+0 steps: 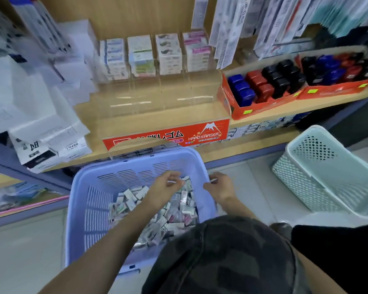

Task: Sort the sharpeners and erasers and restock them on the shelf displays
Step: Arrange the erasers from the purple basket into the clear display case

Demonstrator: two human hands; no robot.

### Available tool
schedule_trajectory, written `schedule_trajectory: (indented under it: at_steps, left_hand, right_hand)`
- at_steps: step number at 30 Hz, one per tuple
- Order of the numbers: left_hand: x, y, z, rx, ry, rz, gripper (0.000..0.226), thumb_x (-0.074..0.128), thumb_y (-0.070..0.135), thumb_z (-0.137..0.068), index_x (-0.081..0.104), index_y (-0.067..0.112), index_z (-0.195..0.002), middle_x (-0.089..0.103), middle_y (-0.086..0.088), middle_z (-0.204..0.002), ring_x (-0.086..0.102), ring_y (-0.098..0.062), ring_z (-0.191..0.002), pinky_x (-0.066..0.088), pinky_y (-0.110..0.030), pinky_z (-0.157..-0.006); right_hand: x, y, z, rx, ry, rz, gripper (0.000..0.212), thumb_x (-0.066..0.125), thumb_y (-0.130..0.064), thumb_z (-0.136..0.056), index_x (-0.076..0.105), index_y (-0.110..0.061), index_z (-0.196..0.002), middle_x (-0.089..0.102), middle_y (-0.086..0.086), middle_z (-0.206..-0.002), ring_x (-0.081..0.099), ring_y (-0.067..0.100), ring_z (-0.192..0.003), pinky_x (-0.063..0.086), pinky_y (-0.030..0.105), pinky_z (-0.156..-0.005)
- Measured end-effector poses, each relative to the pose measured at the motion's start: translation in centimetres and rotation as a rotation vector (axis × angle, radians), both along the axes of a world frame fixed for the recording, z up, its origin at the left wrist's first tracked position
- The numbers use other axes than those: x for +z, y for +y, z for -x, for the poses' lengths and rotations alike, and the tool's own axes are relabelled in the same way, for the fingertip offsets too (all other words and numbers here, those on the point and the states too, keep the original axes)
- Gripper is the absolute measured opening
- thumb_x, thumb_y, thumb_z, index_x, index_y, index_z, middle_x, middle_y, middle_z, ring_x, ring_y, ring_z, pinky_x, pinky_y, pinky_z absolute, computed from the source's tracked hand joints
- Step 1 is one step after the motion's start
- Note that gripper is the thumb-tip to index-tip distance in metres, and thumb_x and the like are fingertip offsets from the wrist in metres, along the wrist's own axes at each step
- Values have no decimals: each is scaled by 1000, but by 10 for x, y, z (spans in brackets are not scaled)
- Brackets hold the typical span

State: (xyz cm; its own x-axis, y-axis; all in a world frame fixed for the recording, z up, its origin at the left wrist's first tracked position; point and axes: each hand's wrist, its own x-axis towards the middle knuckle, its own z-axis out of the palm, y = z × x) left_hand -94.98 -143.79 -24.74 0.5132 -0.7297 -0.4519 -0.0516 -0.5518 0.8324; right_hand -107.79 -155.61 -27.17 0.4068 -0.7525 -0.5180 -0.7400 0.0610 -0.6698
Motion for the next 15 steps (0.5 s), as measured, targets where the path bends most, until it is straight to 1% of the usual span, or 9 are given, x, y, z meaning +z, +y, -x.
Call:
schedule_trajectory:
  at_steps: [2,3,5,6,8,10,12,14,15]
  left_hand:
    - [4,3,-6,-21,-226,9,31,61,21,-91,57,11,-120,55,3,-111,54,-14,-101,43,-18,-78]
    - [4,11,-15,-33,-410,9,33,62,22,-90,56,12,-121,53,1,-116,53,-15,-104,43,-22,-83]
    - [1,36,-35,-17,-730,-15,37,64,23,-89,55,12,-123,52,-6,-125,50,-24,-114,39,-37,-95]
    - [-3,51,-43,19,-818,-49,41,65,22,-88,54,10,-126,50,-11,-129,46,-31,-118,36,-43,-98]
    - [-11,78,-53,64,-881,-122,53,67,23,-87,48,7,-134,42,-19,-137,38,-39,-125,31,-49,-102]
    - [-18,91,-51,75,-795,-143,66,68,24,-86,38,7,-141,29,-21,-146,27,-39,-133,28,-50,-106]
    - [-23,92,-43,128,-556,-136,80,67,27,-86,20,8,-148,14,-16,-153,19,-33,-140,28,-49,-109]
    - [-29,86,-35,162,-321,-100,91,67,28,-84,7,11,-151,10,-8,-157,16,-27,-144,26,-46,-112]
    - [-33,83,-32,150,-264,-69,94,68,29,-84,5,13,-151,10,-5,-158,15,-25,-145,23,-44,-114]
  right_hand:
    - [-1,-11,15,-41,-13,31,20,58,-1,-78,48,-9,-63,43,3,-54,35,18,-49,26,28,-49]
    - [-1,-17,25,-59,-16,49,23,57,-1,-79,46,-11,-61,41,1,-52,32,18,-48,24,27,-47]
    - [-4,-29,47,-86,16,104,25,55,-3,-81,45,-11,-60,36,2,-49,27,18,-45,20,28,-48]
    - [-4,-35,57,-98,25,137,21,55,-2,-82,47,-5,-62,35,5,-49,25,19,-46,18,29,-50]
    - [-4,-45,76,-134,31,187,16,55,-1,-83,51,1,-68,35,9,-52,27,21,-51,19,30,-52]
    - [-2,-51,90,-158,52,229,10,56,-3,-84,59,1,-76,42,13,-55,35,23,-54,27,31,-54]
    - [1,-52,98,-188,62,260,6,57,-5,-85,63,-5,-87,51,14,-61,42,25,-55,32,32,-59]
    - [0,-52,102,-194,60,296,14,57,-7,-86,65,-10,-97,56,13,-65,46,26,-56,35,33,-62]
    - [1,-53,104,-196,59,318,21,58,-7,-86,66,-10,-105,60,16,-71,49,28,-61,38,34,-62]
